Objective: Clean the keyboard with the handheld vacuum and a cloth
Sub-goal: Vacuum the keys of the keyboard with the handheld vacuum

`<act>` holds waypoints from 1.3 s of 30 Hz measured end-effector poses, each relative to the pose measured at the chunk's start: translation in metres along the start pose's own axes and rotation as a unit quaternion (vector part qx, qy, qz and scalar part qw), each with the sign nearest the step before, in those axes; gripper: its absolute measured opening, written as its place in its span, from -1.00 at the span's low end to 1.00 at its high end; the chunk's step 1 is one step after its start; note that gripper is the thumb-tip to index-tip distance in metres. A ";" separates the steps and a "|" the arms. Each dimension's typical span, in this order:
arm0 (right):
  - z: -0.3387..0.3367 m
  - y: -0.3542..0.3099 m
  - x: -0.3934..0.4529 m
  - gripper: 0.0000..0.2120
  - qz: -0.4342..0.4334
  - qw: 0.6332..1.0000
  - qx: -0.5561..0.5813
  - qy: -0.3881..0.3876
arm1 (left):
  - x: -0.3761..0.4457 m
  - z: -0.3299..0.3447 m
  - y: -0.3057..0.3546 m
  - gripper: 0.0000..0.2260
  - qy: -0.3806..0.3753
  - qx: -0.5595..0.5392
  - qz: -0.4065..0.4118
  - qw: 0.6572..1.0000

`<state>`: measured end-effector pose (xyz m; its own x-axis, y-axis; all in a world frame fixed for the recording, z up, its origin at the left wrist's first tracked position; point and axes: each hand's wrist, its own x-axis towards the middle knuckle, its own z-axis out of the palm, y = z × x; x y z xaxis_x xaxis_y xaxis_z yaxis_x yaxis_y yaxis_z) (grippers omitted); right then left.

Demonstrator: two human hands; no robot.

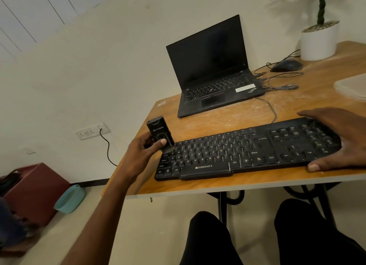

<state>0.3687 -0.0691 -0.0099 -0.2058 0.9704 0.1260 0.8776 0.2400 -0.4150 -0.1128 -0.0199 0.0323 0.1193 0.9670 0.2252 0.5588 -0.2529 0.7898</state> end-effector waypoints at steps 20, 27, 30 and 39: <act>0.001 -0.001 0.000 0.19 -0.003 1.000 0.007 -0.004 | -0.031 0.001 0.007 -0.72 -0.002 -0.020 0.009 1.000; 0.001 0.001 0.000 0.20 0.005 1.000 0.006 -0.003 | -0.034 0.028 0.024 -0.69 -0.058 -0.015 0.041 0.997; -0.001 -0.001 -0.002 0.20 0.006 1.000 0.007 -0.006 | -0.034 0.030 0.023 -0.68 -0.062 -0.027 0.046 0.997; 0.001 -0.002 -0.001 0.22 0.002 1.000 0.012 -0.001 | -0.057 -0.015 -0.005 -0.67 0.003 -0.068 -0.002 0.998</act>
<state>0.3668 -0.0702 -0.0103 -0.2032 0.9713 0.1235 0.8679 0.2371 -0.4365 -0.1345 -0.0740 0.0239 0.1123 0.9679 0.2250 0.4434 -0.2515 0.8603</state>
